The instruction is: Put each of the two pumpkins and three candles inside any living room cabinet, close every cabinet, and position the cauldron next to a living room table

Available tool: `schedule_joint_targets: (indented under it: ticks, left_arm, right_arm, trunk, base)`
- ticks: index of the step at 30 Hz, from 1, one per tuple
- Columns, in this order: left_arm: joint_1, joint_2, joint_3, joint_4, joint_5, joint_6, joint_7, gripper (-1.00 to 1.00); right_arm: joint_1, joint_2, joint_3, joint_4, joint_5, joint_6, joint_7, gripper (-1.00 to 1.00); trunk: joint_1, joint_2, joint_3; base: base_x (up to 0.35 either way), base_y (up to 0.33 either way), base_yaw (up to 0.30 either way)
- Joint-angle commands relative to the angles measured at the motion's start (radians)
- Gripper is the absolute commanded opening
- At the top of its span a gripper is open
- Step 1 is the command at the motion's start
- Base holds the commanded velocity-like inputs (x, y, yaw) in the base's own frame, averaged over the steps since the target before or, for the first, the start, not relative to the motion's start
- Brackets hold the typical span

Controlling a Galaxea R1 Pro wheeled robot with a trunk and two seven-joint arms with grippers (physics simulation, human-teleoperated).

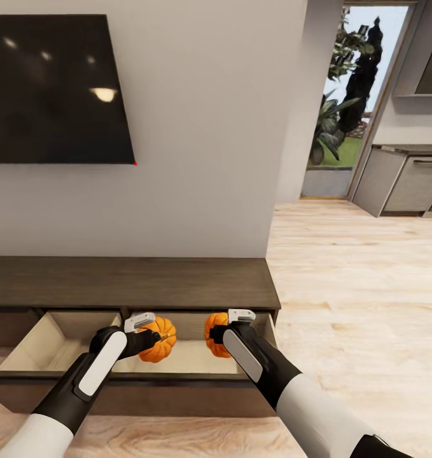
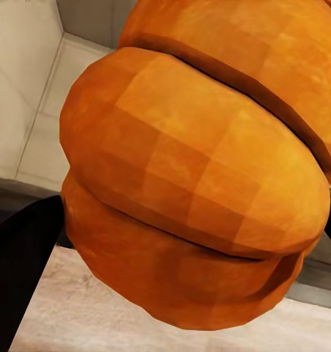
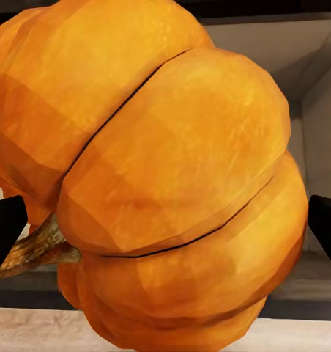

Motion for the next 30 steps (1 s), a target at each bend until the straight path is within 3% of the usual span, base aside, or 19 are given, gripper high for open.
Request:
schedule_joint_targets:
  ticks: [1,30]
  left_arm:
    - [-0.001,0.001,-0.002,-0.001,0.008,0.0,0.01,-1.0]
    - [-0.001,0.001,-0.003,-0.003,0.008,0.0,0.01,-1.0]
  right_arm:
    - [-0.001,0.0,0.002,-0.001,-0.006,0.002,-0.009,-1.0]
    - [0.0,0.0,0.002,-0.001,-0.006,0.002,-0.008,-1.0]
  trunk:
    - [0.0,0.0,-0.001]
    - [0.0,0.0,-0.001]
  base:
    - [0.156,0.113,0.0]
    - [0.083,0.026,0.0]
